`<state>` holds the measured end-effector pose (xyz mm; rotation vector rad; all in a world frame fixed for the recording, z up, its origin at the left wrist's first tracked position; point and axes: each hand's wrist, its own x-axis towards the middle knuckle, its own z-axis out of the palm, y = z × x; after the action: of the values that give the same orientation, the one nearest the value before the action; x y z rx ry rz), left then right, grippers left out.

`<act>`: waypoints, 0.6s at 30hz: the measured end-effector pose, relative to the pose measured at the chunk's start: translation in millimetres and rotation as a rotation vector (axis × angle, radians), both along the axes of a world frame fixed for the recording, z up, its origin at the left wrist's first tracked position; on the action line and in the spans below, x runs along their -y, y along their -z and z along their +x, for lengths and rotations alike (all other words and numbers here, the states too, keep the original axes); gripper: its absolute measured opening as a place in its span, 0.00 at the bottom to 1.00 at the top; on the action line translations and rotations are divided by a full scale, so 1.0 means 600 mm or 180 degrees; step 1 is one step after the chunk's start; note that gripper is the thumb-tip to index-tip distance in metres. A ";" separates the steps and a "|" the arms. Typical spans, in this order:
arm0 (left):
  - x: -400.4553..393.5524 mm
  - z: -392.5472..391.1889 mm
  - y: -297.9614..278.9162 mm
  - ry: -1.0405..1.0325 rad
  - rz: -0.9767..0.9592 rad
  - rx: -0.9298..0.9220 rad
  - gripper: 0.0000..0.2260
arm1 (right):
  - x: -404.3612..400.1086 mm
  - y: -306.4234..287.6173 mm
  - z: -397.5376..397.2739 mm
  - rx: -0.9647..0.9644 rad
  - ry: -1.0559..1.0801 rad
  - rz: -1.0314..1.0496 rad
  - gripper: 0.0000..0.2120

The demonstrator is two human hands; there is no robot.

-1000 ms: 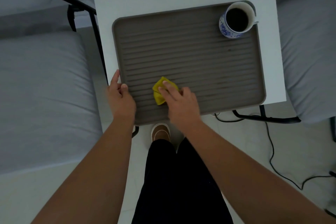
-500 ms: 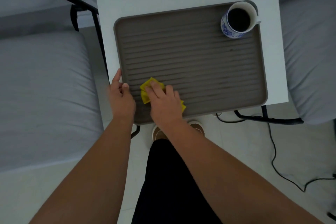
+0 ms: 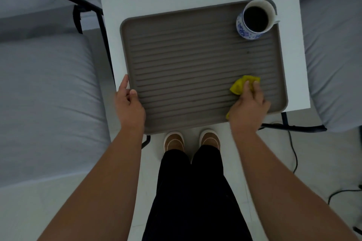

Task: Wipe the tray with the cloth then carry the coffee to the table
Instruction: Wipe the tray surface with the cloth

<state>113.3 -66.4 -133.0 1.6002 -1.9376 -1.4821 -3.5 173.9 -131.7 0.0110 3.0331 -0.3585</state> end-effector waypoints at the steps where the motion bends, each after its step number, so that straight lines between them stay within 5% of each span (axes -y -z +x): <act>1: 0.000 -0.001 0.000 0.0001 -0.0018 -0.0010 0.20 | 0.024 0.004 0.019 0.0051 -0.0181 -0.0016 0.24; 6: 0.003 -0.004 -0.001 0.0057 -0.0079 0.0061 0.20 | 0.156 -0.016 0.155 0.0284 -0.1717 -0.0293 0.30; 10: 0.001 -0.005 -0.003 0.0056 -0.0055 -0.0035 0.20 | 0.155 -0.028 0.140 0.0512 -0.2412 -0.0497 0.24; 14: 0.002 -0.002 -0.004 0.0066 -0.0002 0.0097 0.20 | 0.031 -0.016 0.050 0.0364 -0.2158 -0.0195 0.24; 18: 0.000 -0.002 -0.002 0.0081 -0.0058 0.0113 0.20 | -0.107 -0.021 -0.032 0.0126 -0.1181 0.0045 0.24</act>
<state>112.1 -66.3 -131.6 1.6106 -1.9920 -1.4508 -22.7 237.9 -119.1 -0.5276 2.9107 -0.2985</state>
